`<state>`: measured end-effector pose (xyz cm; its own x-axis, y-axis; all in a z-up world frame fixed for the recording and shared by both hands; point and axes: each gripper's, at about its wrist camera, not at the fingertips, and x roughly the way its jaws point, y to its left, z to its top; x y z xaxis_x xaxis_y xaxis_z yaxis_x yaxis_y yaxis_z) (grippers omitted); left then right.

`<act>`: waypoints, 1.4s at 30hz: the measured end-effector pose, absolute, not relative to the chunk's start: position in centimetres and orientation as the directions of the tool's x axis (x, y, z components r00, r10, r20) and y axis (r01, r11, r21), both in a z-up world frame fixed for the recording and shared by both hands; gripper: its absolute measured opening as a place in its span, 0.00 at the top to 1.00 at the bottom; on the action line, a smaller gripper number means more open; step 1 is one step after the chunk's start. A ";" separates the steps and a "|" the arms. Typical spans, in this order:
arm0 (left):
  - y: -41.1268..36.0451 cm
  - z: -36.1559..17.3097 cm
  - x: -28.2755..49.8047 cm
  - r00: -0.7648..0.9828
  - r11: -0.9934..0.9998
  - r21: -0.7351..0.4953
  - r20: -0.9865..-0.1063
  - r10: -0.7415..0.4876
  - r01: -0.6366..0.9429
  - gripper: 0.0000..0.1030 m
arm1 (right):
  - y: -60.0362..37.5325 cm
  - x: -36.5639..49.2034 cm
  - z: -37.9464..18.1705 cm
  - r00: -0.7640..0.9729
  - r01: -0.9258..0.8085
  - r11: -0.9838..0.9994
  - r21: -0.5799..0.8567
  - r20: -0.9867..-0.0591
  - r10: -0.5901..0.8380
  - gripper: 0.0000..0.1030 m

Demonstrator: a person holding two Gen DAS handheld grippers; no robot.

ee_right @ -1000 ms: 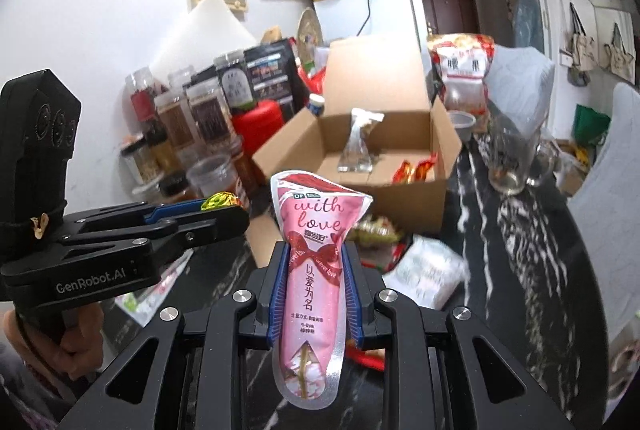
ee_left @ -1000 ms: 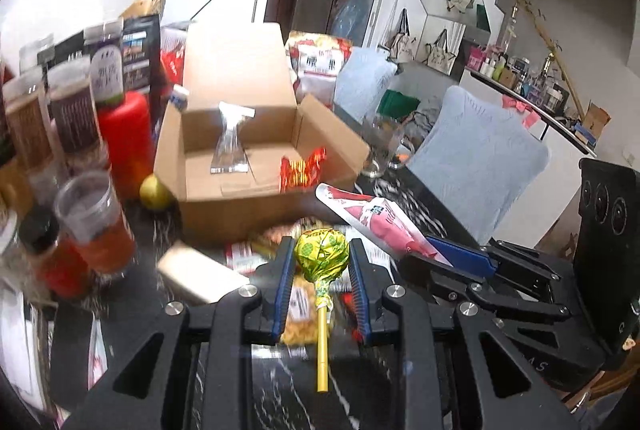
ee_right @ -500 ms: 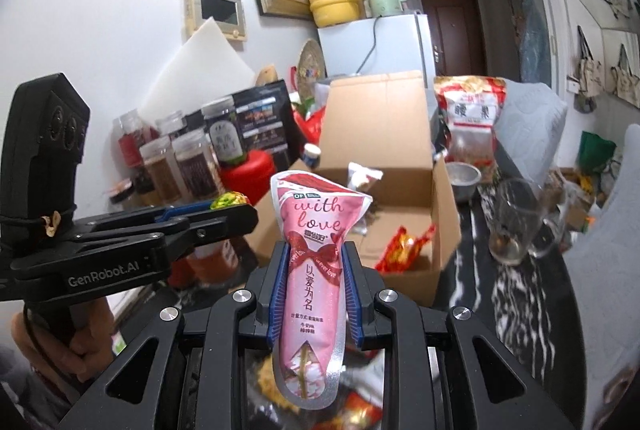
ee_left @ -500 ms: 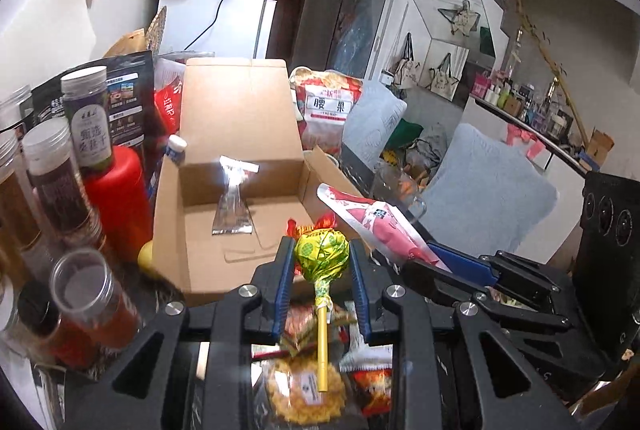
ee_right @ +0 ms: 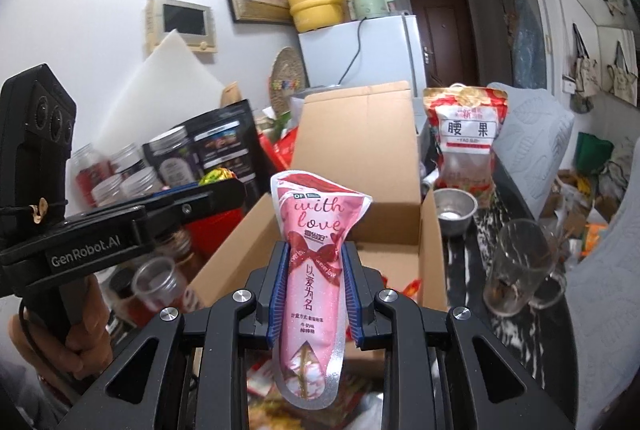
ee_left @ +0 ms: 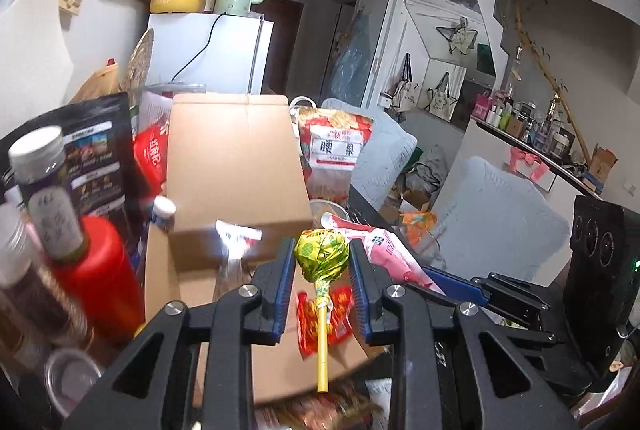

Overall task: Organize snacks
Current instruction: 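Carry the lollipop and pink pouch over the cardboard box, then open both grippers to drop the lollipop and pink pouch into the box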

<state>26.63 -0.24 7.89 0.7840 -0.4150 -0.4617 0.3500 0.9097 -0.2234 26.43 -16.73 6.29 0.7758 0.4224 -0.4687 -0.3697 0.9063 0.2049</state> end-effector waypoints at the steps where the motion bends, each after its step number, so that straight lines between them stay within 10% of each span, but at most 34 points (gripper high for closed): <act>1: -0.2 7.9 27.3 0.784 0.910 -0.223 -0.462 -0.415 0.350 0.74 | -16.8 27.2 6.3 0.777 -0.366 0.908 0.205 -0.469 0.420 0.75; 42: -1.0 0.4 40.6 0.674 0.983 -0.039 -0.723 -0.150 0.178 0.73 | -14.8 39.4 0.2 0.695 -0.307 0.944 0.120 -0.649 0.308 0.69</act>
